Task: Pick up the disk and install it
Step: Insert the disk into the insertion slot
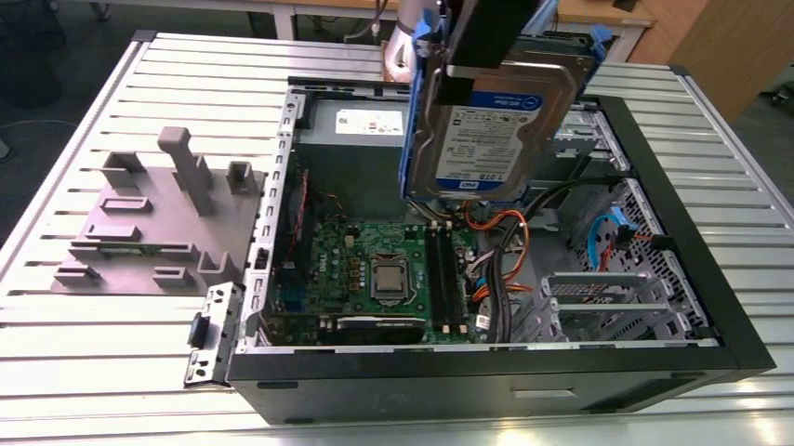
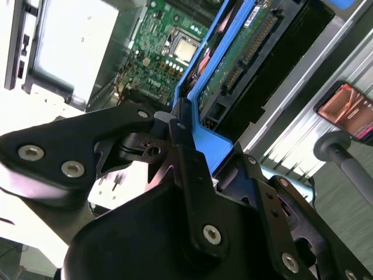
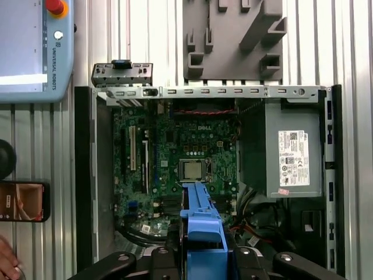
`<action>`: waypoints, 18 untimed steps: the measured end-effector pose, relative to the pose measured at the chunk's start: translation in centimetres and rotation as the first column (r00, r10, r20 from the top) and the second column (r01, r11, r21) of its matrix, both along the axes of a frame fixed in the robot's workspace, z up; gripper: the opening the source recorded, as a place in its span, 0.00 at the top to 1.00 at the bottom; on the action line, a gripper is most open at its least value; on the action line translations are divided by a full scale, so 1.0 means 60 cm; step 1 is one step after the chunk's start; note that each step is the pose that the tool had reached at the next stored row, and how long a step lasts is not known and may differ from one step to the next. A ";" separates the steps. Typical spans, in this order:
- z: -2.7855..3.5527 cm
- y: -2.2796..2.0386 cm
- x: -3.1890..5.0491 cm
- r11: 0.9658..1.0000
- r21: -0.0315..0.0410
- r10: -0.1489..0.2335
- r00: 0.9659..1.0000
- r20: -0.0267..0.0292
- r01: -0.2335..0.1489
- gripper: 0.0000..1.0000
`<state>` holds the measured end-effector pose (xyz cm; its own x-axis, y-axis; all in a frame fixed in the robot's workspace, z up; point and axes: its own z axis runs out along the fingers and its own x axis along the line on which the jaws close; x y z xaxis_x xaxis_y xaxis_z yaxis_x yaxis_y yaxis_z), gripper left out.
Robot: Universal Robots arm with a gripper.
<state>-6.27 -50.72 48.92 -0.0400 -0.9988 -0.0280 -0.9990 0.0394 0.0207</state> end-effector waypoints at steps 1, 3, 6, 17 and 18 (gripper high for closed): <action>-0.001 -0.0001 0.007 1.000 0.000 0.000 1.000 0.000 0.000 0.63; -0.002 -0.0002 0.020 1.000 0.000 0.000 1.000 0.000 0.000 0.63; -0.004 -0.0023 0.029 1.000 0.000 0.000 1.000 0.000 0.000 0.63; -0.010 -0.0304 0.036 1.000 0.000 0.000 1.000 0.000 0.000 0.63; -0.010 -0.0304 0.036 1.000 0.000 0.000 1.000 0.000 0.000 0.63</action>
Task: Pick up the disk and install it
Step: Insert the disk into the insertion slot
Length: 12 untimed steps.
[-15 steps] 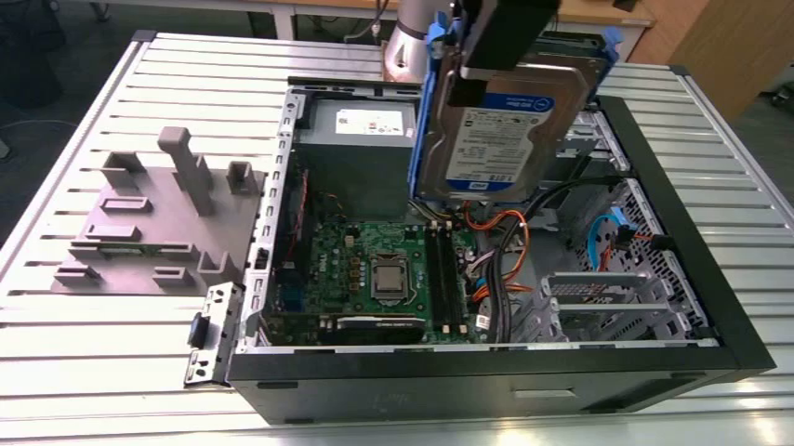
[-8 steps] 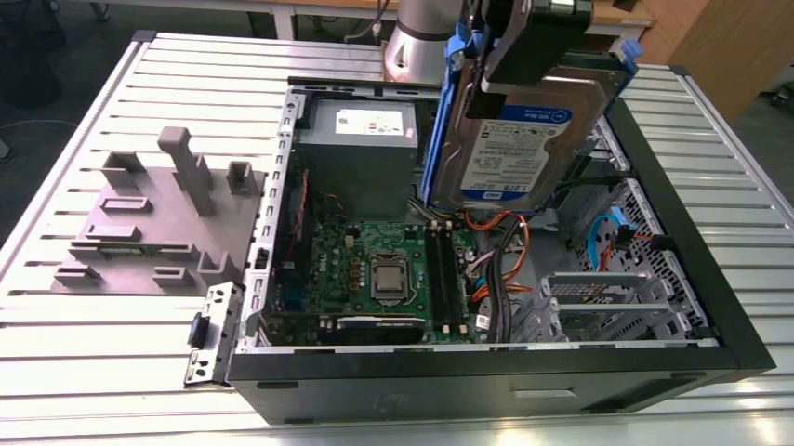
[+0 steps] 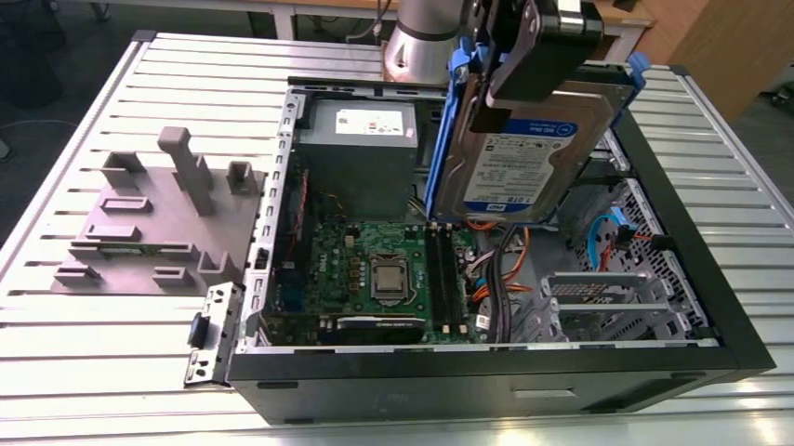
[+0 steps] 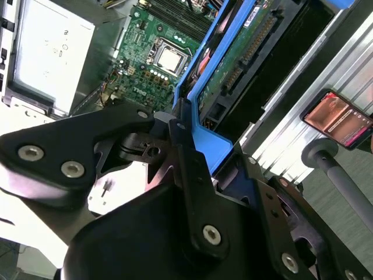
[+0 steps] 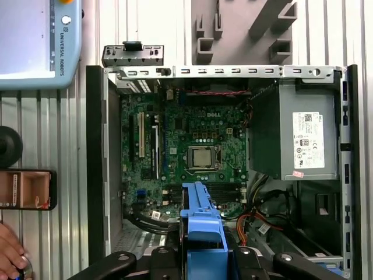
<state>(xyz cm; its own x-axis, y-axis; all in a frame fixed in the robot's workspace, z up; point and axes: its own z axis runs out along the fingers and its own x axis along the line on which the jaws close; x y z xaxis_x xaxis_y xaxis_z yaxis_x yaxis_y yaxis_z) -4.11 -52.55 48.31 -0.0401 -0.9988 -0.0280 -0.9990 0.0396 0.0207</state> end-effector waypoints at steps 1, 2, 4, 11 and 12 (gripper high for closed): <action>-0.001 -0.0001 0.000 1.000 0.000 0.000 1.000 0.000 0.000 0.63; -0.001 -0.0001 0.000 1.000 0.000 0.000 1.000 0.000 0.000 0.63; -0.001 -0.0001 0.000 1.000 0.000 0.000 1.000 0.000 0.000 0.63; -0.002 -0.0010 0.000 1.000 0.000 0.000 1.000 0.000 0.000 0.63; -0.002 -0.0021 0.000 1.000 0.000 0.000 1.000 0.000 0.000 0.63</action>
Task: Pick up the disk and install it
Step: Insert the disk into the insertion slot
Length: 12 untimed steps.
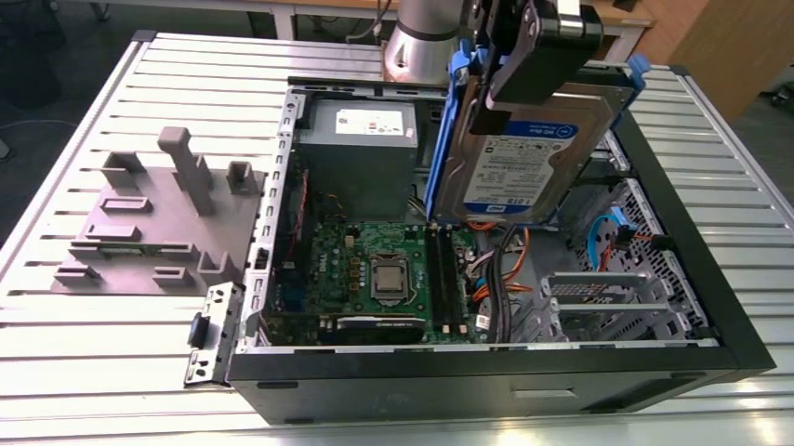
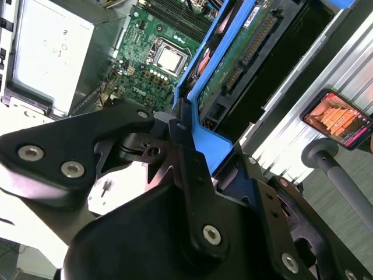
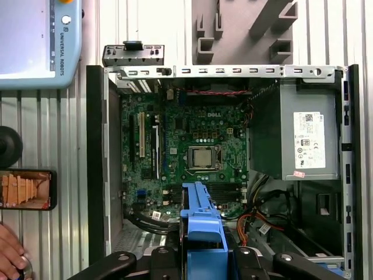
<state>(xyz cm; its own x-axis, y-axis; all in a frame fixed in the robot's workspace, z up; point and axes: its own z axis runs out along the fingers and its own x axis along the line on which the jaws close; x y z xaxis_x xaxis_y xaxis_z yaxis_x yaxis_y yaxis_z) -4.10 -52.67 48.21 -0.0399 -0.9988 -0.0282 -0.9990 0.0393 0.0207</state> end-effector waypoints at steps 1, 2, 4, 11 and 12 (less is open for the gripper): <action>0.000 -0.0016 0.000 1.000 0.000 0.000 1.000 0.000 0.000 0.63; 0.000 -0.0038 0.000 1.000 0.000 0.000 1.000 0.000 0.000 0.63; 0.000 -0.0103 0.000 1.000 0.000 0.000 1.000 0.000 0.000 0.63; -0.002 -0.0370 0.004 1.000 0.000 0.000 1.000 0.000 0.000 0.63; -0.003 -0.0386 0.006 1.000 0.000 0.000 1.000 0.000 0.000 0.63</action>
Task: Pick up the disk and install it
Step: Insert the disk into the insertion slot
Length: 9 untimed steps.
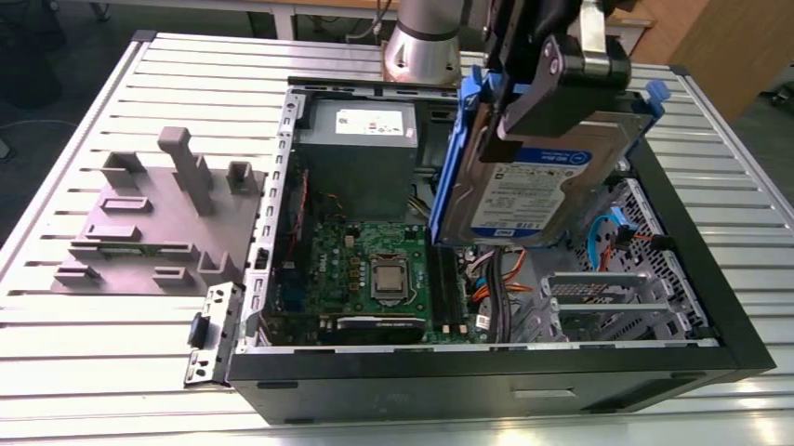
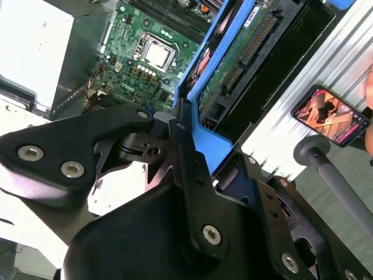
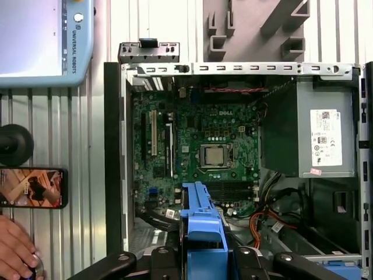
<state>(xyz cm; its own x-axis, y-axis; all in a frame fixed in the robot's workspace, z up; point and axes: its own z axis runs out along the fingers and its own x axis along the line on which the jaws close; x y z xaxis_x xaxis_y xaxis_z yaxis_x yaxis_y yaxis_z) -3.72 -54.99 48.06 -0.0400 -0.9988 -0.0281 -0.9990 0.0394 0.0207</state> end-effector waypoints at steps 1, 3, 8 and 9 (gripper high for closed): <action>0.000 -0.0011 0.002 1.000 0.000 0.000 1.000 0.000 0.000 0.63; -0.001 -0.0019 0.008 1.000 0.000 0.000 1.000 0.000 0.000 0.63; -0.003 -0.0026 0.022 1.000 0.000 0.000 1.000 0.000 0.000 0.63; -0.003 -0.0026 0.024 1.000 0.000 0.000 1.000 0.000 0.000 0.63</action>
<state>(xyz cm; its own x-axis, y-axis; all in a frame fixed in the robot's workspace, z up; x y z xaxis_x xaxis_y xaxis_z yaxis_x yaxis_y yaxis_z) -2.29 -55.14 47.86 -0.0400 -0.9988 -0.0282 -0.9990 0.0394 0.0207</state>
